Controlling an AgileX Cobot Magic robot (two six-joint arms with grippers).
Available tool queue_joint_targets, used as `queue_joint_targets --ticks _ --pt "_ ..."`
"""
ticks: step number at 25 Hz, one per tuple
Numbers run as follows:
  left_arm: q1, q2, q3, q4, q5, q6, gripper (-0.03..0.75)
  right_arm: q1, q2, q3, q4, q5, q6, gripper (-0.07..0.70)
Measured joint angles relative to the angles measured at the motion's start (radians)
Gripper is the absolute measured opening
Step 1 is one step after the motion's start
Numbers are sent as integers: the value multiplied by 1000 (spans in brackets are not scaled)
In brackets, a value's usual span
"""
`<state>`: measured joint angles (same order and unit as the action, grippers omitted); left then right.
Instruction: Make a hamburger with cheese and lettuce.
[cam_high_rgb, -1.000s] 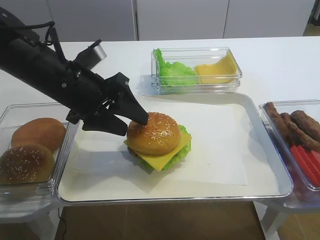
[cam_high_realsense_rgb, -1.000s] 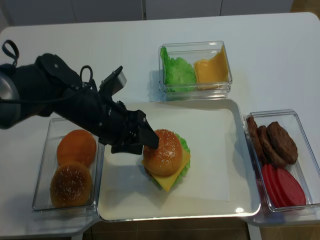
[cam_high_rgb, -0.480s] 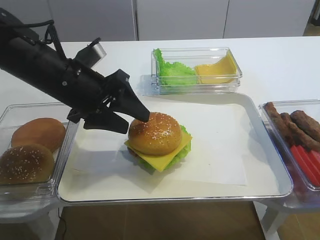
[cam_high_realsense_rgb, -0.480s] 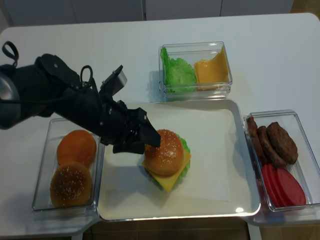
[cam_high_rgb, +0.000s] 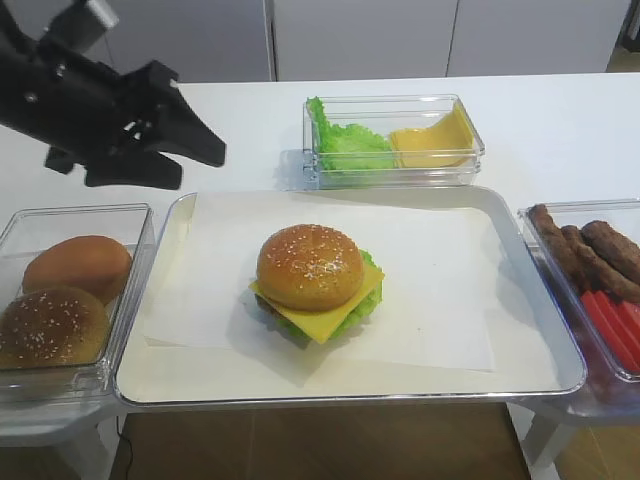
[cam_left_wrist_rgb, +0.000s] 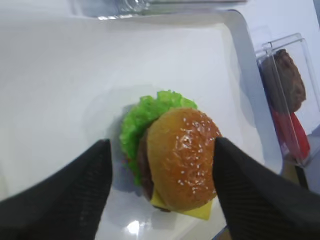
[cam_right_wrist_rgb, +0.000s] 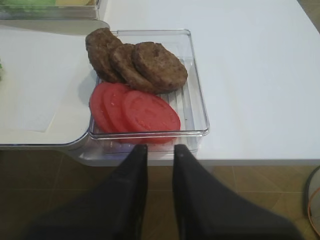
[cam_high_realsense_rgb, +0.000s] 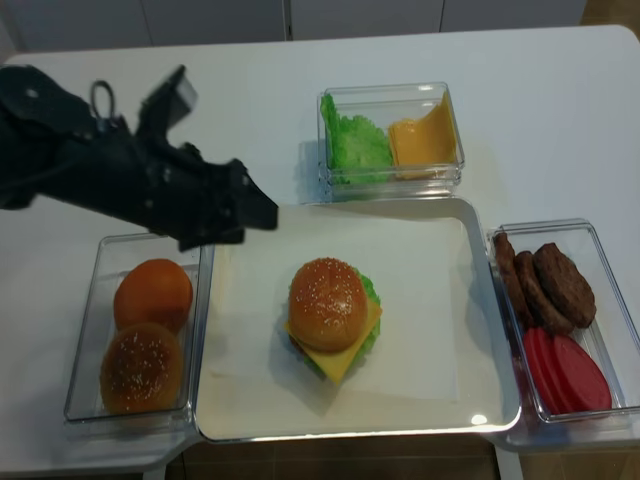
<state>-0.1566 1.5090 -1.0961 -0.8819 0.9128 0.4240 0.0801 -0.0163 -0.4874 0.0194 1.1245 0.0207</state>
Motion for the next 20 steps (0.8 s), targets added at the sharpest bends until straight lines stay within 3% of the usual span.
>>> queue_joint_targets --ticks 8,15,20 --pt "83 -225 0 411 25 -234 468 0 0 0 0 0 0 135" --pt "85 -419 0 721 144 -410 460 0 0 0 0 0 0 135" --pt "85 -549 3 861 213 -485 459 0 0 0 0 0 0 135"
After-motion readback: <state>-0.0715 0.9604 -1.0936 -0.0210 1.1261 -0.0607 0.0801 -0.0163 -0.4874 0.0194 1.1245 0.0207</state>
